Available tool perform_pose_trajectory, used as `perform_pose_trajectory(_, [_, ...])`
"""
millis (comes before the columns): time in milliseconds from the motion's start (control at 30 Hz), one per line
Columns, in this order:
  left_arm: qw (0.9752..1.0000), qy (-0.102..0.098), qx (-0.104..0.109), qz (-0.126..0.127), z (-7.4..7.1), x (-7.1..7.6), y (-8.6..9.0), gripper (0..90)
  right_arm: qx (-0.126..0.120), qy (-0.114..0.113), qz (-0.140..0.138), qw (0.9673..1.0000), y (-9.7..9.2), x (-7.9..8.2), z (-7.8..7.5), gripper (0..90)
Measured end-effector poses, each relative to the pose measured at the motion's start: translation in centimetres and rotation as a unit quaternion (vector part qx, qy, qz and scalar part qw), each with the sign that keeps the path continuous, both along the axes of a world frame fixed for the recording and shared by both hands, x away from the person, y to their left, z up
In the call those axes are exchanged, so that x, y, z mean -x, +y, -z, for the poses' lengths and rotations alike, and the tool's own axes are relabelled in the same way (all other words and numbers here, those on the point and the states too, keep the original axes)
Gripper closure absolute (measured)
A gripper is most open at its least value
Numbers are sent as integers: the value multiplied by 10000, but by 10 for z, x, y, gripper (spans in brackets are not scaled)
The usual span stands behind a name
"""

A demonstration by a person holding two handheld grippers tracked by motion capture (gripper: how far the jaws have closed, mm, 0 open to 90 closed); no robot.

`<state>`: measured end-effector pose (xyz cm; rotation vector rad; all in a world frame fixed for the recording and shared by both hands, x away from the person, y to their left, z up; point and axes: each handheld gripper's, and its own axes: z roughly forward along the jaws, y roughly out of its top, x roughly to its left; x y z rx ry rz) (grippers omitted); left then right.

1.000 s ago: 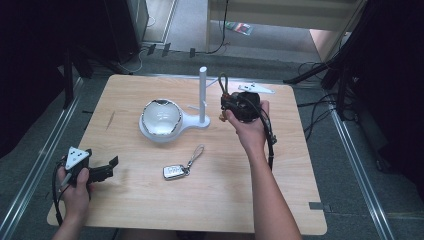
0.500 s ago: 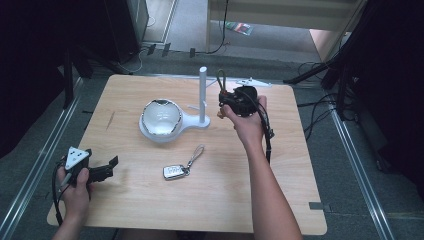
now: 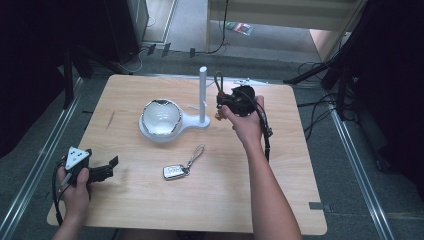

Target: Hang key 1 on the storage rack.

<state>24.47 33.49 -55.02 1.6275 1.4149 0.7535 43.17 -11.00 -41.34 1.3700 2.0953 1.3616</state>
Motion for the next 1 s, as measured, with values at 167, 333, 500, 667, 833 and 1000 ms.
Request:
perform_pose_trajectory(167, [10000,6,-9,9,0,0,0,2,29,41,-68,10000,4,-1,2,683])
perform_pose_trajectory(333, [10000,11,0,17,0,0,0,2,44,72,-111,9999,7,-1,4,682])
perform_pose_trajectory(500, [10000,10,10,16,0,0,0,2,167,125,-215,9996,15,1,8,682])
perform_pose_trajectory(667, [10000,11,19,17,0,0,0,2,231,157,-201,9994,19,3,12,680])
perform_pose_trajectory(833, [10000,13,14,25,0,0,0,2,259,202,-241,9992,18,5,18,674])
perform_pose_trajectory(1000, [10000,13,6,28,0,0,0,2,313,233,-298,9988,18,10,23,613])
